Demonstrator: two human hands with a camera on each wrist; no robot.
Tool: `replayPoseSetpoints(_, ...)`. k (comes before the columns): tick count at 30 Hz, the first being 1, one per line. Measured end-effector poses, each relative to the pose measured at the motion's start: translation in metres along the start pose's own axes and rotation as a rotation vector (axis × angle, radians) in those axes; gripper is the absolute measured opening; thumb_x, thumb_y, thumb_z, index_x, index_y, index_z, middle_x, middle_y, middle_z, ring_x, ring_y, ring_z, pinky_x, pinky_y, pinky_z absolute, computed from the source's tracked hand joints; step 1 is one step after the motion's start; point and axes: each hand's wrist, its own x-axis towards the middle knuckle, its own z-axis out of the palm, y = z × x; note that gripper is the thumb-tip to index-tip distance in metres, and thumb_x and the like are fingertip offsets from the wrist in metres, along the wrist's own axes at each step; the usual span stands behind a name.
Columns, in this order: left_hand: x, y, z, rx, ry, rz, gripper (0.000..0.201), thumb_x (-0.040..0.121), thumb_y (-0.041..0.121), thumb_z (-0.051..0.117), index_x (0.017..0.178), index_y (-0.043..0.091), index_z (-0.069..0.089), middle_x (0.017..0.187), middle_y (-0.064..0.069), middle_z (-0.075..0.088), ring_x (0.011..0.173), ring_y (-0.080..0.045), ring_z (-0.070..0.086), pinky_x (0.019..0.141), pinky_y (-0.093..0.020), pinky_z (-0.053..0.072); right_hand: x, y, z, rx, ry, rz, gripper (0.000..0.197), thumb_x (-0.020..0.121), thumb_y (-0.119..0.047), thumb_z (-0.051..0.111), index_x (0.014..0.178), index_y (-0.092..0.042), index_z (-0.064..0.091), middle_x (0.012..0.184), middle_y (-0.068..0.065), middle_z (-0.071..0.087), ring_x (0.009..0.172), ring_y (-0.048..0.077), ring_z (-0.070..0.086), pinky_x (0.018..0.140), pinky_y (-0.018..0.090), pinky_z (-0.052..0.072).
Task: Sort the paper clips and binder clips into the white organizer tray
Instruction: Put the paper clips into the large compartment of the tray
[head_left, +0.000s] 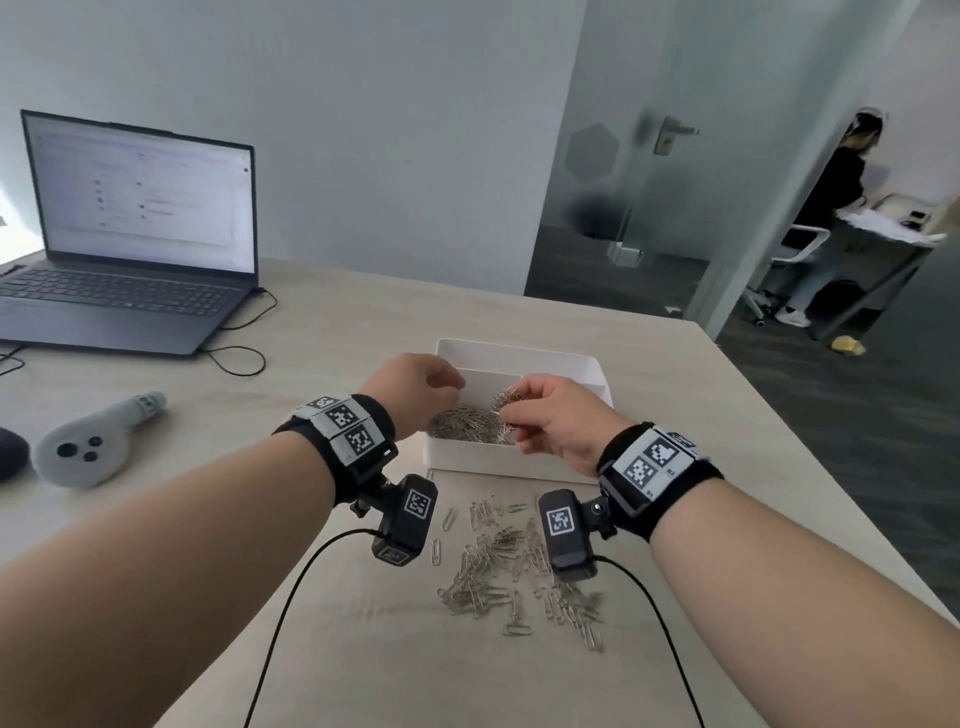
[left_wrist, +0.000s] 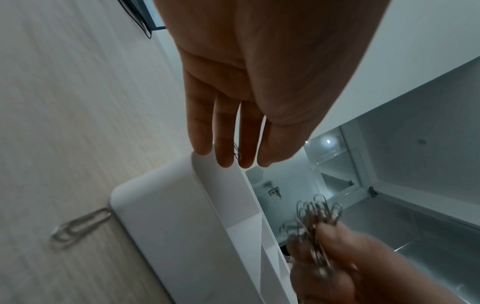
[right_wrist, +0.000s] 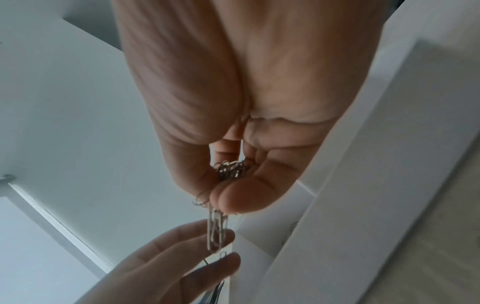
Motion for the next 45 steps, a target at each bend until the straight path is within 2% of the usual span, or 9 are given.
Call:
replayPoseSetpoints(6,-0.011,-0.005,-0.006,-0.029,-0.022,-0.022,0.019,0.089,0.011,0.058,0.093,0.023,0.072,0.080,0.004,0.072,0.080,-0.027,0.073,0.064,-0.039,0.063,0.033,-0.010,0.020,-0.209,0.108,-0.022,0.014,0.087,0.003,0.068,0.091,-0.008,0.059,0.065,0.010,0.060,0.052,0.016,0.058,0.046,0.024,0.053)
replayPoseSetpoints(11,-0.019,-0.004,-0.004,-0.021,-0.029,0.003,0.025,0.089,0.010,0.056,0.098,0.024,0.074,0.085,0.011,0.069,0.078,-0.026,0.072,0.065,-0.037,0.063,0.037,-0.004,0.033,-0.431,0.132,-0.044,0.018,0.087,-0.006,0.067,0.104,-0.011,0.064,0.086,0.011,0.069,0.075,0.029,0.070,0.074,0.045,0.060)
replayPoseSetpoints(15,-0.024,-0.007,-0.005,-0.025,-0.041,0.000,0.024,0.088,0.014,0.055,0.093,0.028,0.073,0.086,0.004,0.073,0.079,-0.027,0.072,0.065,-0.039,0.063,0.021,-0.002,0.028,-0.481,0.130,-0.086,0.020,0.093,-0.015,0.062,0.113,-0.014,0.066,0.101,0.008,0.070,0.084,0.020,0.071,0.063,0.028,0.059)
replayPoseSetpoints(22,-0.046,-0.021,-0.001,0.006,-0.002,-0.110,0.024,0.087,0.013,0.053,0.078,0.028,0.070,0.078,0.001,0.071,0.067,-0.017,0.065,0.055,-0.024,0.048,-0.030,0.008,-0.002,-0.659,0.106,-0.132,0.015,0.096,-0.029,0.057,0.096,-0.020,0.069,0.092,0.003,0.073,0.075,0.012,0.065,0.064,0.029,0.056)
replayPoseSetpoints(24,-0.054,-0.024,0.005,0.059,-0.062,-0.140,0.023,0.090,0.015,0.054,0.086,0.026,0.073,0.081,0.007,0.066,0.066,-0.009,0.057,0.062,-0.023,0.045,-0.044,0.018,-0.011,-0.831,0.060,-0.085,0.017,0.096,-0.032,0.056,0.098,-0.022,0.070,0.094,-0.001,0.072,0.078,0.010,0.065,0.067,0.024,0.053)
replayPoseSetpoints(30,-0.077,-0.019,0.029,0.405,-0.270,-0.156,0.040,0.095,0.026,0.047,0.132,0.025,0.062,0.137,-0.003,0.060,0.126,-0.025,0.054,0.107,-0.032,0.042,-0.073,0.042,-0.026,-1.213,-0.080,0.134,0.041,0.094,-0.032,0.055,0.132,-0.020,0.060,0.134,0.002,0.054,0.115,0.018,0.057,0.099,0.029,0.046)
replayPoseSetpoints(35,-0.096,-0.006,0.048,0.447,-0.316,-0.078,0.038,0.095,0.026,0.043,0.124,0.024,0.068,0.133,0.001,0.063,0.122,-0.022,0.056,0.107,-0.034,0.043,-0.094,0.051,-0.015,-1.256,-0.147,0.074,0.014,0.089,-0.019,0.050,0.084,-0.024,0.063,0.110,0.004,0.052,0.097,0.025,0.056,0.082,0.030,0.045)
replayPoseSetpoints(40,-0.108,0.003,0.054,0.433,-0.392,-0.012,0.034,0.096,0.031,0.052,0.126,0.031,0.066,0.133,0.008,0.063,0.122,-0.015,0.056,0.106,-0.029,0.042,-0.103,0.054,-0.010,-1.140,-0.243,0.014,0.031,0.088,-0.018,0.055,0.114,-0.025,0.070,0.118,-0.002,0.061,0.110,0.018,0.061,0.093,0.026,0.048)
replayPoseSetpoints(45,-0.110,0.003,0.046,0.473,-0.326,-0.049,0.039,0.095,0.037,0.055,0.132,0.029,0.061,0.135,0.005,0.056,0.122,-0.016,0.055,0.103,-0.029,0.043,-0.103,0.054,-0.021,-1.135,-0.104,0.020,0.043,0.092,-0.027,0.054,0.135,-0.024,0.060,0.128,-0.003,0.059,0.114,0.014,0.058,0.100,0.025,0.044)
